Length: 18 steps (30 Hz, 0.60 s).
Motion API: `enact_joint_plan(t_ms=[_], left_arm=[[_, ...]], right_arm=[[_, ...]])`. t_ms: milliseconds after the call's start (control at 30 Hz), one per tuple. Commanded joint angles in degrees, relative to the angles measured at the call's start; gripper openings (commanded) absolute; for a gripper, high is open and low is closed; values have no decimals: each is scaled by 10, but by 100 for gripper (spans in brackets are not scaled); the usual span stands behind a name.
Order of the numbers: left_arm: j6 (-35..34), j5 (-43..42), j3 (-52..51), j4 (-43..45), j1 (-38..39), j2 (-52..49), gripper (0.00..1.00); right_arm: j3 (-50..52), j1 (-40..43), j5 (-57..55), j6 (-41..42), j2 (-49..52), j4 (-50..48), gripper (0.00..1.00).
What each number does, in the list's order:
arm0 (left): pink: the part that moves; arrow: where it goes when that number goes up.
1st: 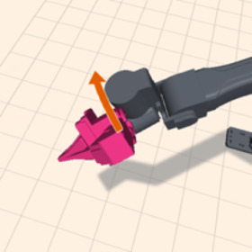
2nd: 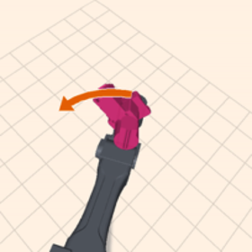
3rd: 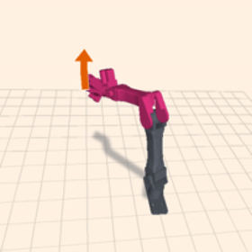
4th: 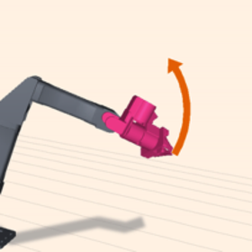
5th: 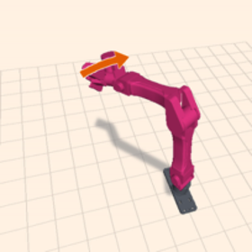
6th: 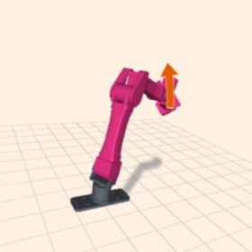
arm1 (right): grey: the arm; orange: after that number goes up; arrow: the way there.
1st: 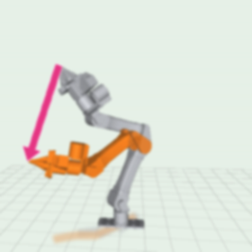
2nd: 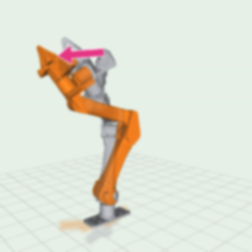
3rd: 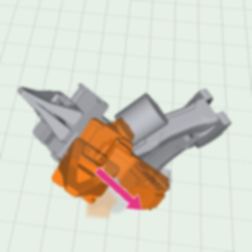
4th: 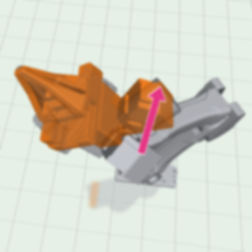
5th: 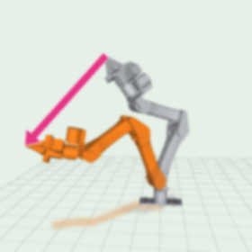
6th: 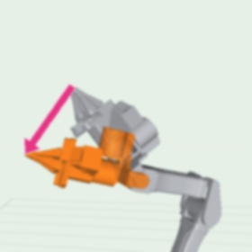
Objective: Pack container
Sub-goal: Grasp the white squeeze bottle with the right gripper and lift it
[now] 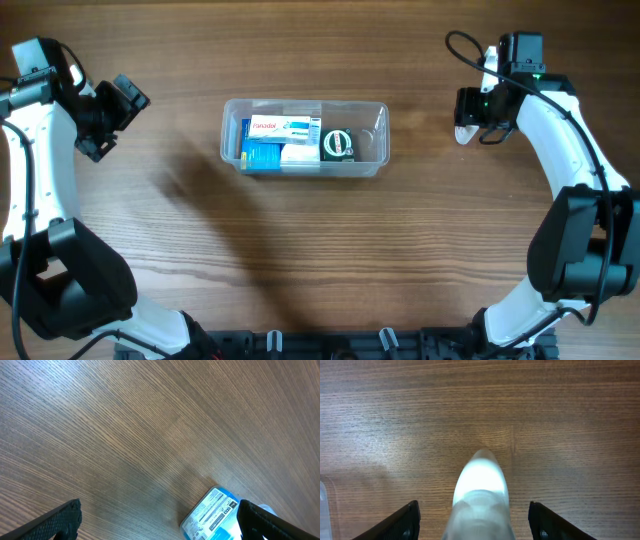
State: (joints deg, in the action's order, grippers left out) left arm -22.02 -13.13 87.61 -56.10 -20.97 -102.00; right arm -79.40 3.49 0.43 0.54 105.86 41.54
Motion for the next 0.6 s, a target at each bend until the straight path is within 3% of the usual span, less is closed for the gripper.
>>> enact_joint_plan(t_ms=[0,167,567], left_arm=[[-8,3,9,2,-2,9,100],[-8,3,9,2,-2,9,100],[-8,3,9,2,-2,9,100]], right_arm=[[4,-1,10,-4,8,-10,70],[4,-1,9,-3,8,-13,63],[4,-1,9,1,12,-18,63]])
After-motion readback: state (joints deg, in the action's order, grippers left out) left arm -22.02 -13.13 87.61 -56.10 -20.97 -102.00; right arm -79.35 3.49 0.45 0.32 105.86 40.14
